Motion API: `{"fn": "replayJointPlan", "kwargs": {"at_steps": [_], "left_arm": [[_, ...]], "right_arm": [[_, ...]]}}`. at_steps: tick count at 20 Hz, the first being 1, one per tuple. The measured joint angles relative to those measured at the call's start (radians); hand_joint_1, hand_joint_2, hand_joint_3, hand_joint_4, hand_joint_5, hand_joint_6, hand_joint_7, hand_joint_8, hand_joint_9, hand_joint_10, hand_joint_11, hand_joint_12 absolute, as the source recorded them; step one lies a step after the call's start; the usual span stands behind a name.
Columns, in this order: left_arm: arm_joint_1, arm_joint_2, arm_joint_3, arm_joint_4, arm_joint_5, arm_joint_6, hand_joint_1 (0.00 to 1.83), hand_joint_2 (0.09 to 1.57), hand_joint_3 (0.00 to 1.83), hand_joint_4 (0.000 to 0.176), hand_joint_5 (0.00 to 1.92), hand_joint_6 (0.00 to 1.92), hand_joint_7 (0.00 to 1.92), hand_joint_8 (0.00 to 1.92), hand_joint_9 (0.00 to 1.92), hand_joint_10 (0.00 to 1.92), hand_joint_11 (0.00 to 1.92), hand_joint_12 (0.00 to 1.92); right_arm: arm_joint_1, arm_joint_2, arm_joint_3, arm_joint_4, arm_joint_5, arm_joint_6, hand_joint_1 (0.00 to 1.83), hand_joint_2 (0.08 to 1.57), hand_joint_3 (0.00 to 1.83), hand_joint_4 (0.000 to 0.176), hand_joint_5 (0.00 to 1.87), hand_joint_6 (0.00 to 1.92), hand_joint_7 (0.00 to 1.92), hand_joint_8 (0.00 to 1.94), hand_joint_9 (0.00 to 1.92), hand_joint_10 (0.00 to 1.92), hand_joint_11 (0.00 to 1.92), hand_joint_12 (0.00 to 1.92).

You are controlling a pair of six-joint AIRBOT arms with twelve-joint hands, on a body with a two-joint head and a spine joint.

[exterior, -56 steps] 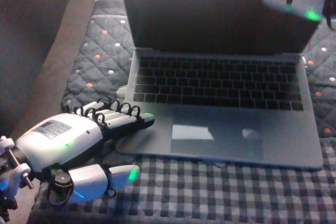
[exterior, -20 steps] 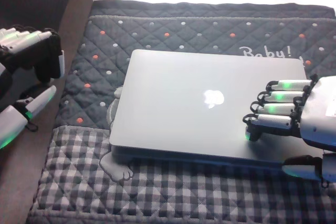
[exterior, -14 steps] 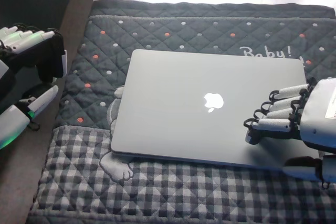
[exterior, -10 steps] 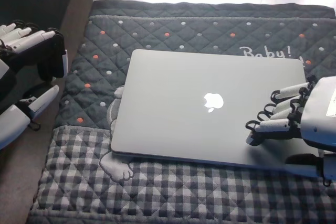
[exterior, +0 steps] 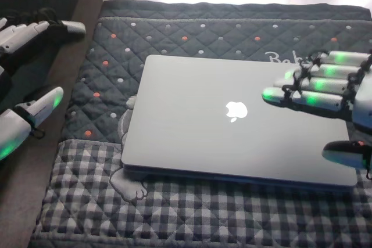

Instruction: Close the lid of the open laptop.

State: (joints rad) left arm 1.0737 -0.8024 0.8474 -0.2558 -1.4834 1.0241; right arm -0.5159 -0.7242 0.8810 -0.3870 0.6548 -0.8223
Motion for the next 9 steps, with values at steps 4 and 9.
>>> {"fn": "replayJointPlan", "kwargs": {"at_steps": [4,9], "left_arm": [[-0.013,0.001,0.0,-0.008,-0.012,0.0,0.23,1.31,0.0,0.072,0.0,0.0,0.0,0.0,0.0,0.0,0.0,0.01],[-0.013,0.023,0.008,-0.024,-0.047,0.0,0.12,1.12,0.0,0.098,0.0,0.0,0.0,0.0,0.0,0.0,0.0,0.0]], "right_arm": [[0.0,0.028,-0.01,0.063,0.064,-0.014,0.2,1.46,0.02,0.023,0.0,0.0,0.0,0.0,0.0,0.0,0.0,0.0],[0.0,0.069,-0.037,0.174,0.106,-0.11,0.12,1.39,0.0,0.0,0.0,0.0,0.0,0.0,0.0,0.0,0.0,0.0]]}}
